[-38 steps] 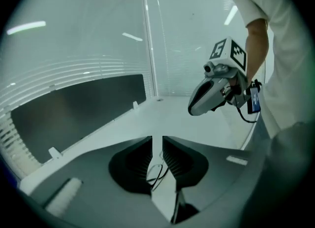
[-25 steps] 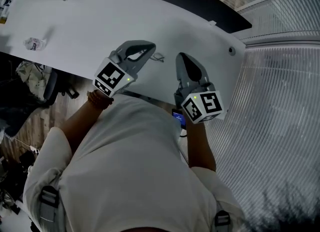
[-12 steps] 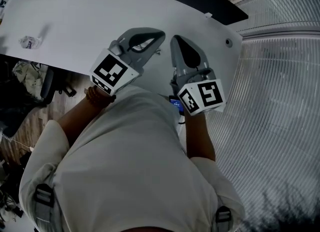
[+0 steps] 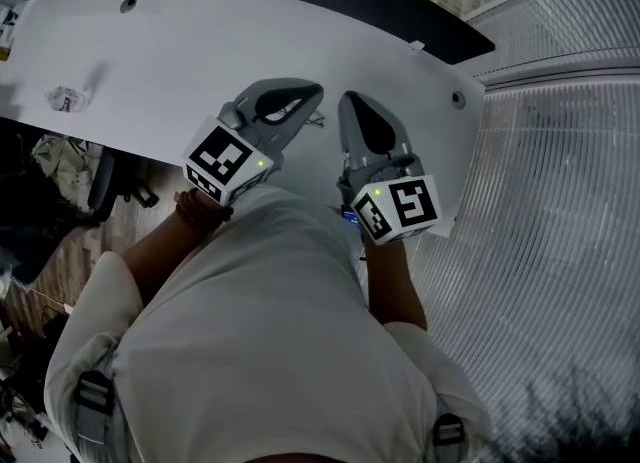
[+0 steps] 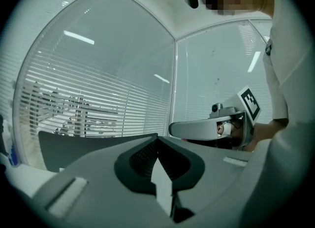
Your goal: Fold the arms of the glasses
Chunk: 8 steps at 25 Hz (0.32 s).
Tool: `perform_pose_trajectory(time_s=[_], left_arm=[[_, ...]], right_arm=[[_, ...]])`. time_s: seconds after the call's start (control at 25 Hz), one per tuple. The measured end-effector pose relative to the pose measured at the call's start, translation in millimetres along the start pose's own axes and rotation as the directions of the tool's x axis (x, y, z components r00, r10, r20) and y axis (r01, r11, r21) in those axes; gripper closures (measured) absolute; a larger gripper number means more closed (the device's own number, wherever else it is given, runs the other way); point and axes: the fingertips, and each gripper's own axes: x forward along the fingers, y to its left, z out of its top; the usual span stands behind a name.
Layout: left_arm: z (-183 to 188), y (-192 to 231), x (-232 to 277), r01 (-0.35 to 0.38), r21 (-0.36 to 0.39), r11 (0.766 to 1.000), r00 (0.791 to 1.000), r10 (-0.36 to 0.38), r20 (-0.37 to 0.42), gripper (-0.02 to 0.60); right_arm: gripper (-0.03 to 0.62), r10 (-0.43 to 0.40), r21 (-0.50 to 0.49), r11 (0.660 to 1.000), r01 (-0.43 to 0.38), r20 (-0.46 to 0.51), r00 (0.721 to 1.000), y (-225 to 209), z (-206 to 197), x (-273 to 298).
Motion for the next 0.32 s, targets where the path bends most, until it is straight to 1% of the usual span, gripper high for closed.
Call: perform_pose_trajectory(time_s=[0.12,0.32], left_arm=[[-7.0,-2.3,-1.3,0.010,-0.013,1.000,0.999,-0.011,-0.033,0.580],[-4.8,-3.2,-10.0,0.012,-0.030,0.999,1.000,-0.013,-0.015,0.578]], right_arm=[[0.594,-0.005,0.020,1.000,0.005,-0.012,1.000,2.4,-5.0,0.5],[0.594,-0.003,0.031,1.000,0.003,-0.014,1.000,7.2,-11.6,-0.6]])
